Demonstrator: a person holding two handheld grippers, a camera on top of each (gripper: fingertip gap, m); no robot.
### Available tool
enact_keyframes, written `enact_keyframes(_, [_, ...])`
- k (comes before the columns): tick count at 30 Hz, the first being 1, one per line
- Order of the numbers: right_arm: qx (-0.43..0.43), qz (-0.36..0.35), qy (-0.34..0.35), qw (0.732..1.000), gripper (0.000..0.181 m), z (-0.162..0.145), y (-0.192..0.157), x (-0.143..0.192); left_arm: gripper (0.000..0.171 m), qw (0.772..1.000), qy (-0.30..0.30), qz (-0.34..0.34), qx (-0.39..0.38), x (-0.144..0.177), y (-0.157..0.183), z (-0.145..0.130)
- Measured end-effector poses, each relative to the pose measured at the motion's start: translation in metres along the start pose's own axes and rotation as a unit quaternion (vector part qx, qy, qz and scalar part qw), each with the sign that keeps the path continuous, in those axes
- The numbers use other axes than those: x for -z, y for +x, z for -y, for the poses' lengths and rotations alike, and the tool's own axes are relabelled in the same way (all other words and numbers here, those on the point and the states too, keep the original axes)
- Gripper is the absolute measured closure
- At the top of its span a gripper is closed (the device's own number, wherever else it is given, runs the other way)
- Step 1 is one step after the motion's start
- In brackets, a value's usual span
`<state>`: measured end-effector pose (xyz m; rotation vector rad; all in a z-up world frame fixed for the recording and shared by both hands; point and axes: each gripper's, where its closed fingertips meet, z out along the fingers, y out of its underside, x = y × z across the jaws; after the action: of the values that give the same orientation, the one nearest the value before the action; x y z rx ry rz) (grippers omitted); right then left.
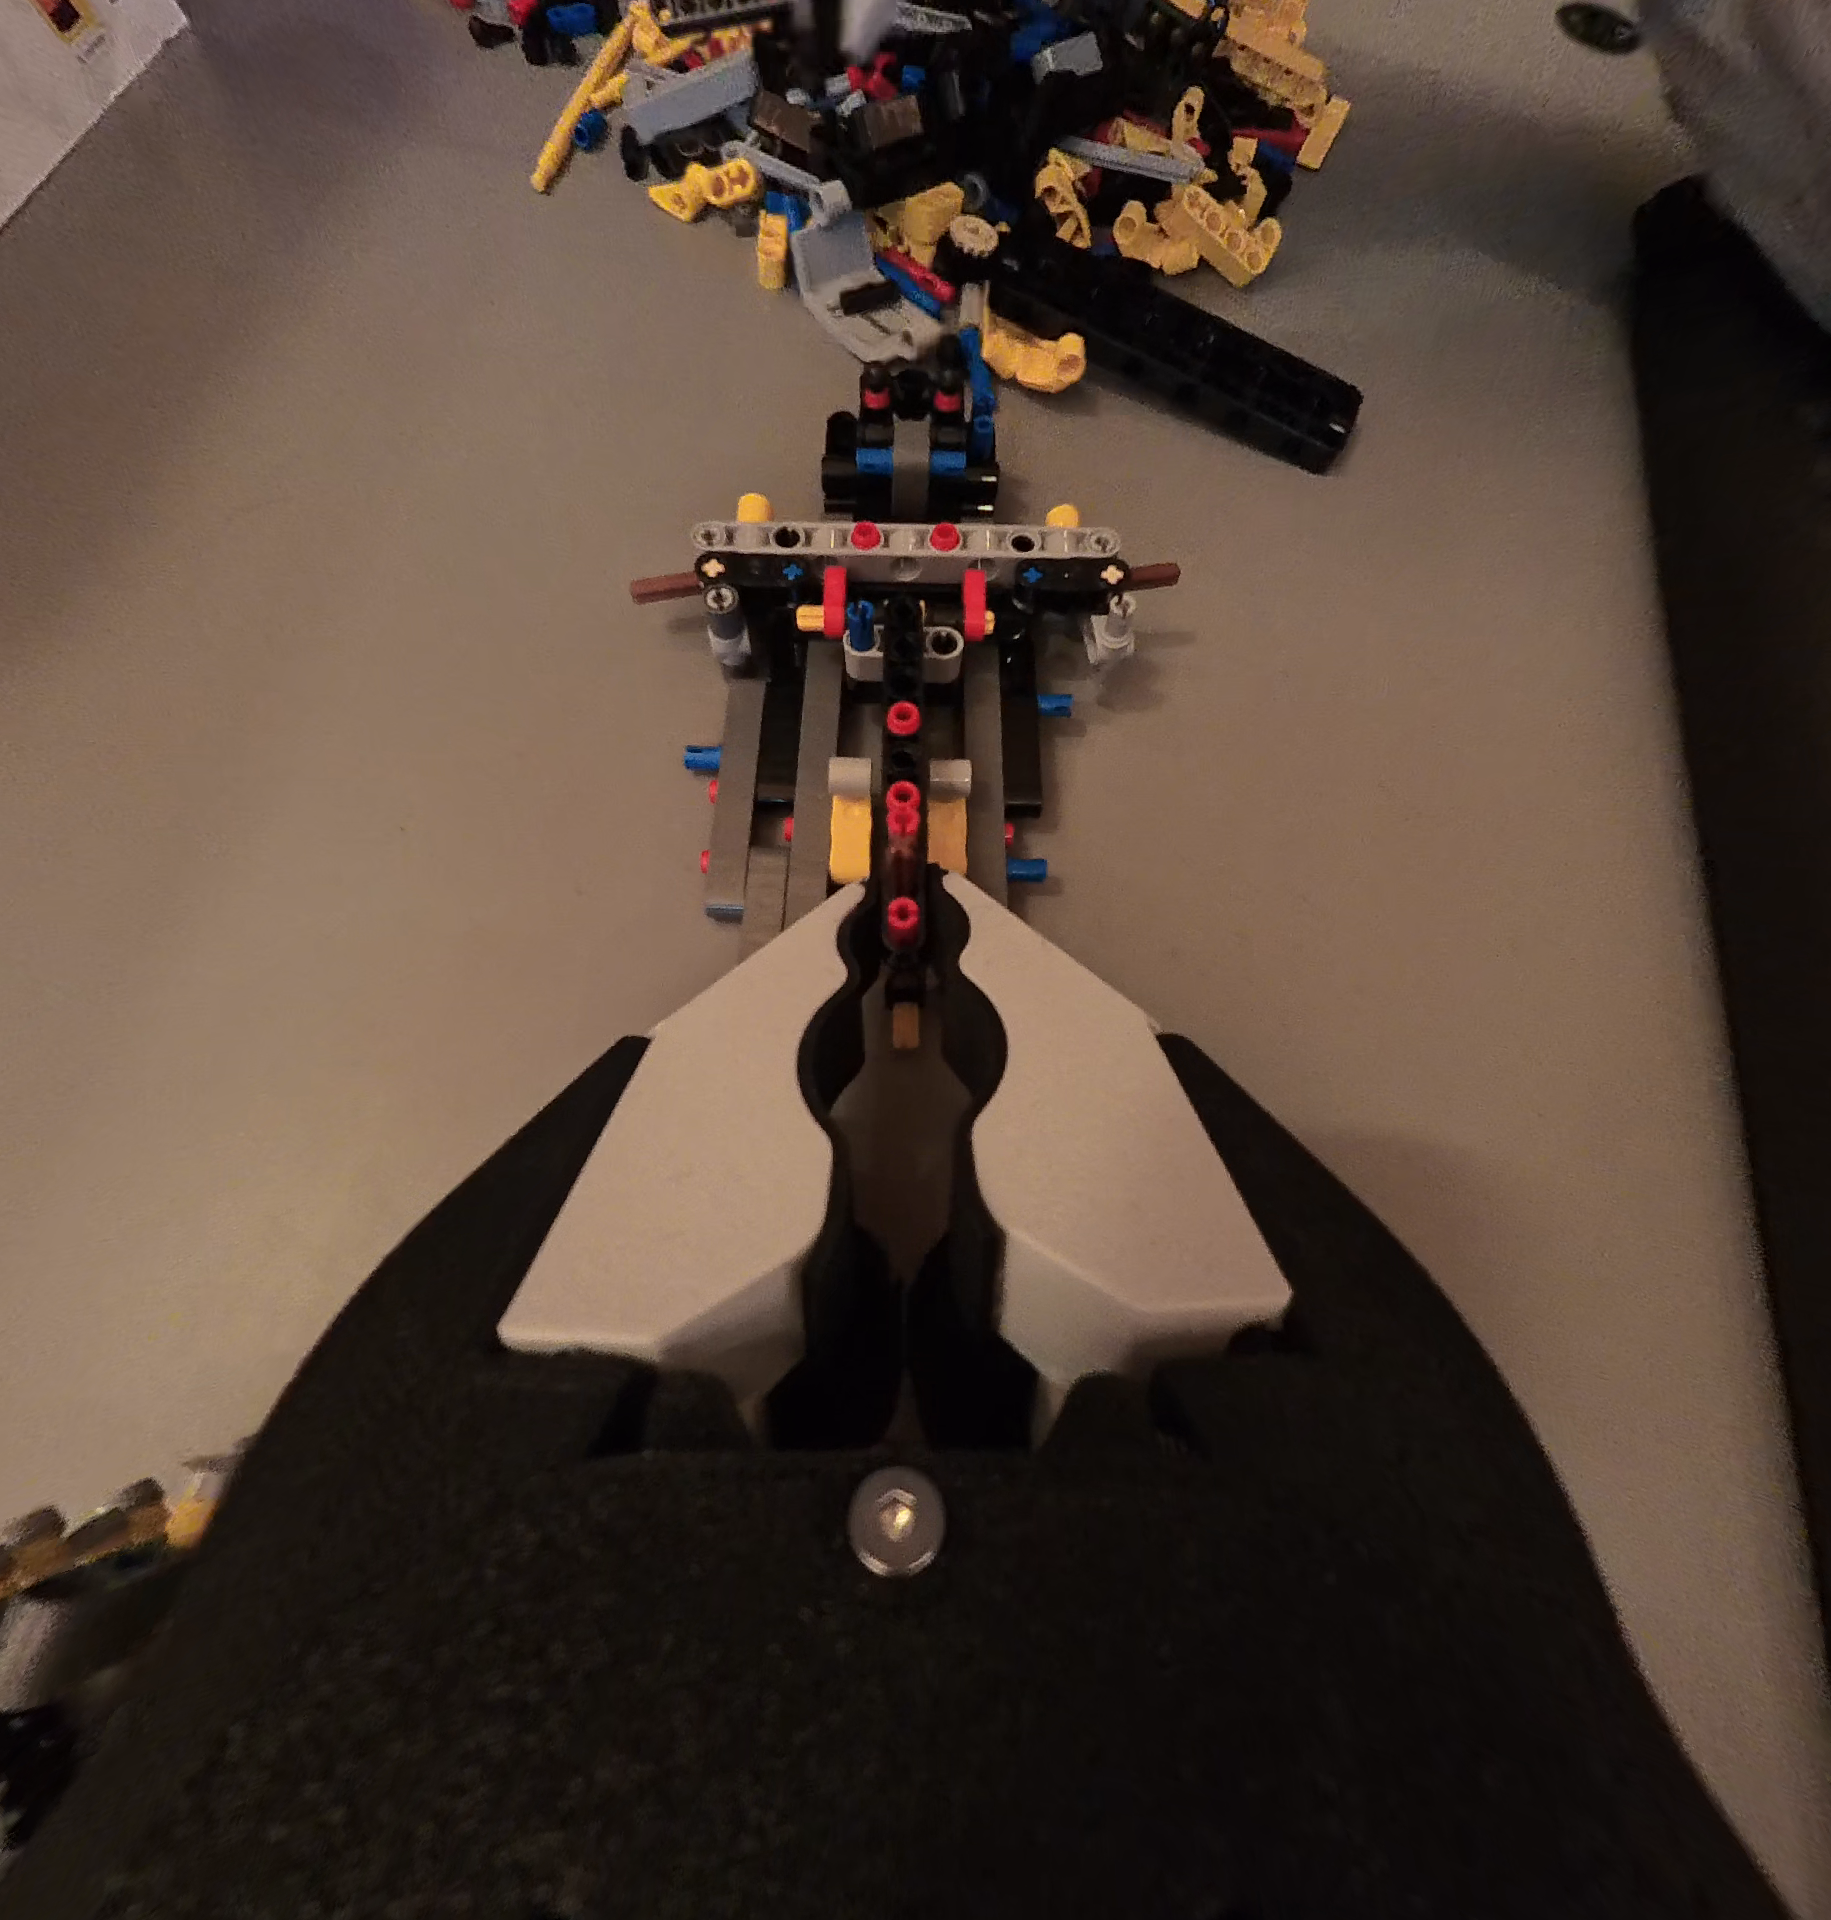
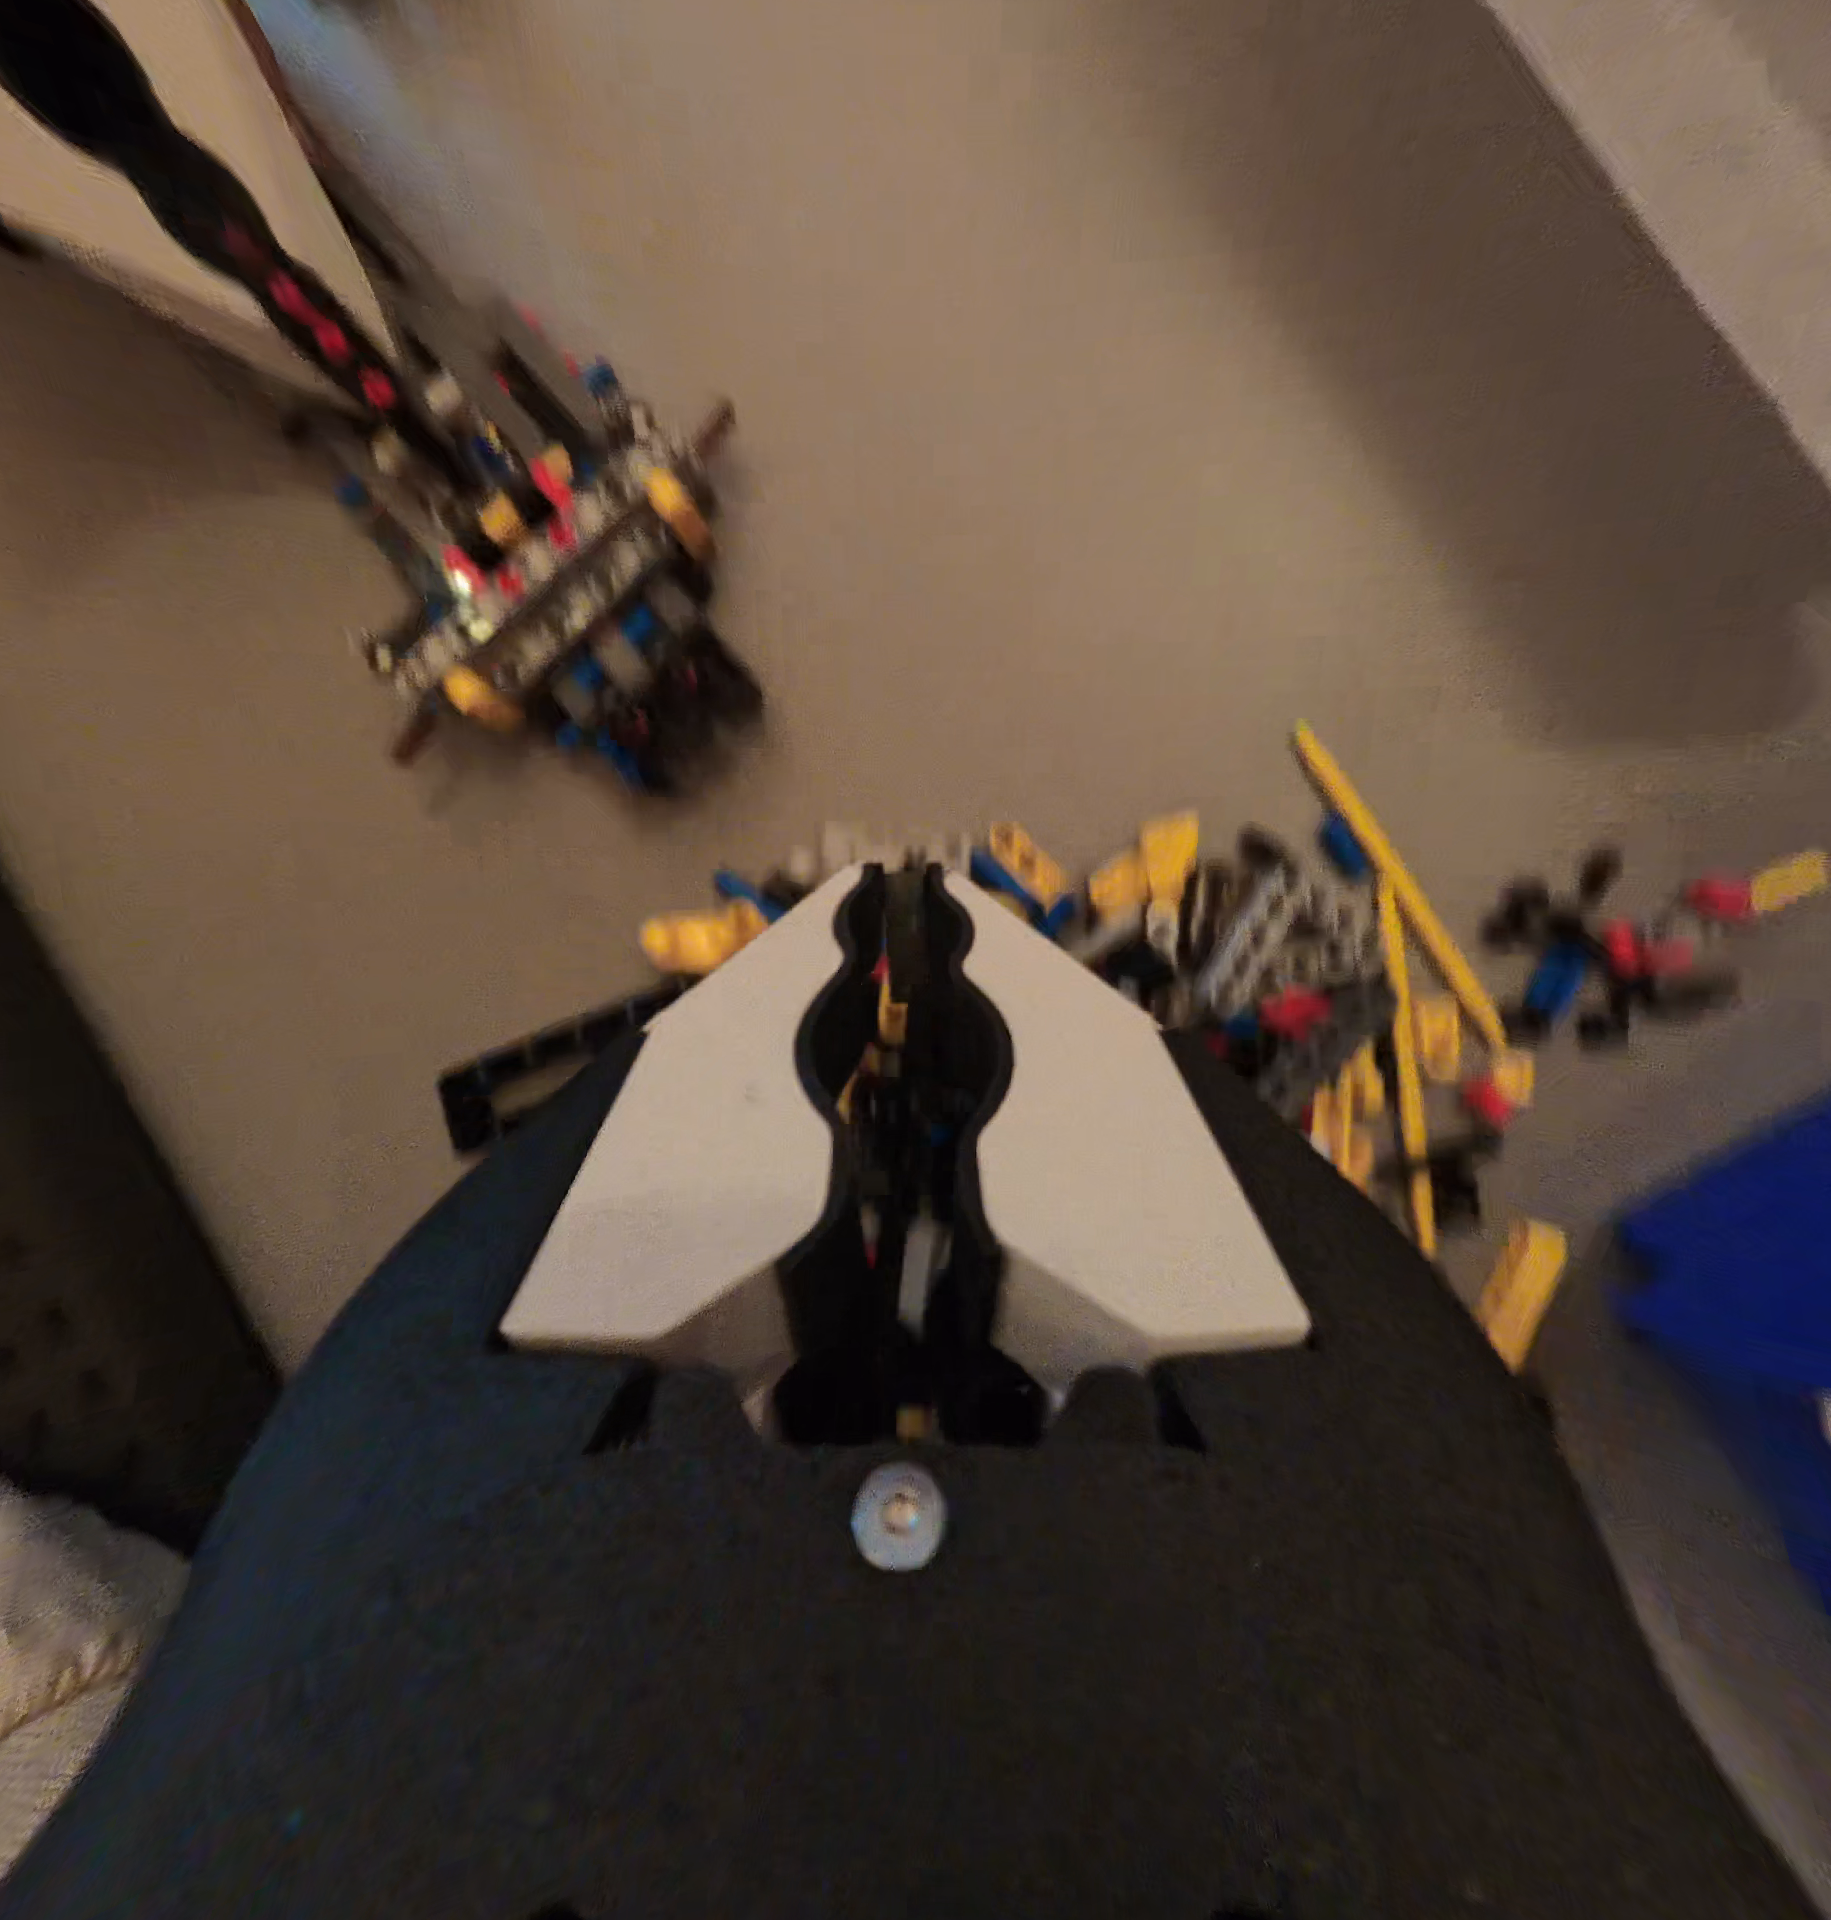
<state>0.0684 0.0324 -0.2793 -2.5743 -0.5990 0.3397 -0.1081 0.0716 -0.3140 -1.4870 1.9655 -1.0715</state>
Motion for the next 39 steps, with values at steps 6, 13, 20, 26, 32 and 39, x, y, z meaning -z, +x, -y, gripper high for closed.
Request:
enact_keyframes(6, [-0.043,-0.088,0.023,0.995,0.163,-0.032,0.038,0.035,0.163,0.999,0.004,0.038,0.023,-0.009,-0.021,0.009])
enact_keyframes(13, [0.020,0.004,0.185,0.982,0.156,0.046,-0.002,0.024,0.163,0.999,0.003,0.050,0.011,-0.009,-0.022,0.009])
enact_keyframes(20, [0.197,0.138,0.149,0.959,0.155,0.104,-0.124,-0.066,0.163,0.999,0.001,0.048,0.018,-0.008,-0.022,0.007])
enact_keyframes(26, [0.284,0.031,0.128,0.950,0.167,0.101,-0.115,-0.092,0.162,0.999,0.004,0.040,0.020,0.000,-0.020,0.002])
enact_keyframes(32, [0.293,-0.004,0.097,0.951,0.156,0.083,-0.097,-0.090,0.163,0.999,0.007,0.036,0.010,0.002,-0.019,0.002])
enact_keyframes(39, [0.353,-0.075,0.113,0.926,0.156,0.096,-0.097,-0.087,0.164,0.994,0.048,-0.033,0.097,0.012,-0.016,0.009])
